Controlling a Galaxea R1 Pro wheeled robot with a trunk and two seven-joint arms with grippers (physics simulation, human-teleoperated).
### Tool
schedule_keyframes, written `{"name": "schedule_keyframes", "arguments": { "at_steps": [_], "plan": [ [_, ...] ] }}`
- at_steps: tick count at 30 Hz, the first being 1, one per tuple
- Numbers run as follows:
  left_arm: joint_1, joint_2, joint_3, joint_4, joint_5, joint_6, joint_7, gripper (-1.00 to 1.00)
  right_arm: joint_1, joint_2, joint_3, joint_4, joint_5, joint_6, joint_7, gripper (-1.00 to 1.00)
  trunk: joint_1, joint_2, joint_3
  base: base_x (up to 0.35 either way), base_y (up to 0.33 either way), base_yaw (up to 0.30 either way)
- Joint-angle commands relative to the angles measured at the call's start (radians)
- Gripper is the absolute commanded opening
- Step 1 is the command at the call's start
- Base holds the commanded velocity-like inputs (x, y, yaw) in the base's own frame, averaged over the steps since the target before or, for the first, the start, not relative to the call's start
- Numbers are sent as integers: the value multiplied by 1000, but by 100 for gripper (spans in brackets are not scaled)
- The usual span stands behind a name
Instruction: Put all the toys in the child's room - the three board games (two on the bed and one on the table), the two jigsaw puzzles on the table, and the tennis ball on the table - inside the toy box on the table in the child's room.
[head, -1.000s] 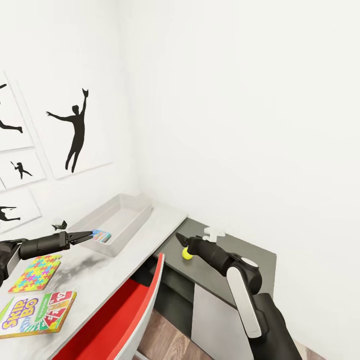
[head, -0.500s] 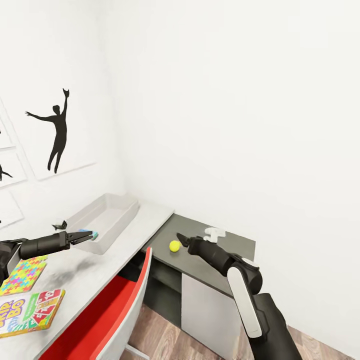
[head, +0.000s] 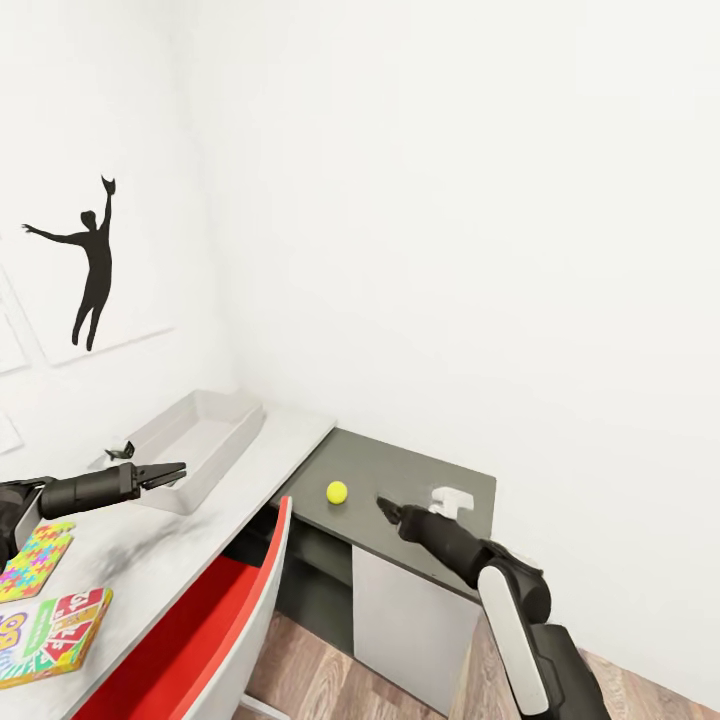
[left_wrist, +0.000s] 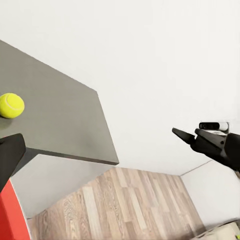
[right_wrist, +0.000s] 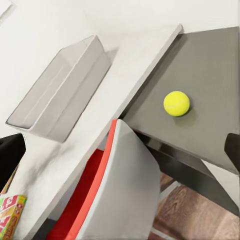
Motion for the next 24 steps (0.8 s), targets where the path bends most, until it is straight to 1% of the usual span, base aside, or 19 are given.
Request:
{"name": "schedule_keyframes", "arguments": {
  "at_steps": [1,2,5,7,9,11,14,24],
  "plan": [
    [-1,0,1,0,-1,9,-4,100,18,0,-16,-2,1,4,28,100,1,-2,-2,0,0,-4],
    [-1,0,1,0,-1,7,-4,100,27,-1,-25,-3,1,4,42,100,1,-2,-2,0,0,-3],
    [-1,0,1,0,-2,-5,-4,100,65,-7,-90,-21,2,3,146,100,1,-2,-2,0,0,-1],
    [-1,0,1,0,-2,-7,-4,100,71,-15,-109,-26,2,3,179,100,1,-2,-2,0,0,-9],
    [-1,0,1,0,-3,-9,-4,100,78,-34,-130,-31,2,5,224,100,1,-2,-2,0,0,-102],
    [-1,0,1,0,-3,-10,-4,100,80,-50,-139,-33,2,4,244,100,1,-2,-2,0,0,-206],
    [-1,0,1,1,-3,-11,-4,100,82,-57,-142,-34,2,2,252,100,1,-2,-2,0,0,-245],
    [-1,0,1,0,-3,-11,-4,100,84,-62,-145,-32,2,0,256,100,1,-2,-2,0,0,-275]
  ]
}}
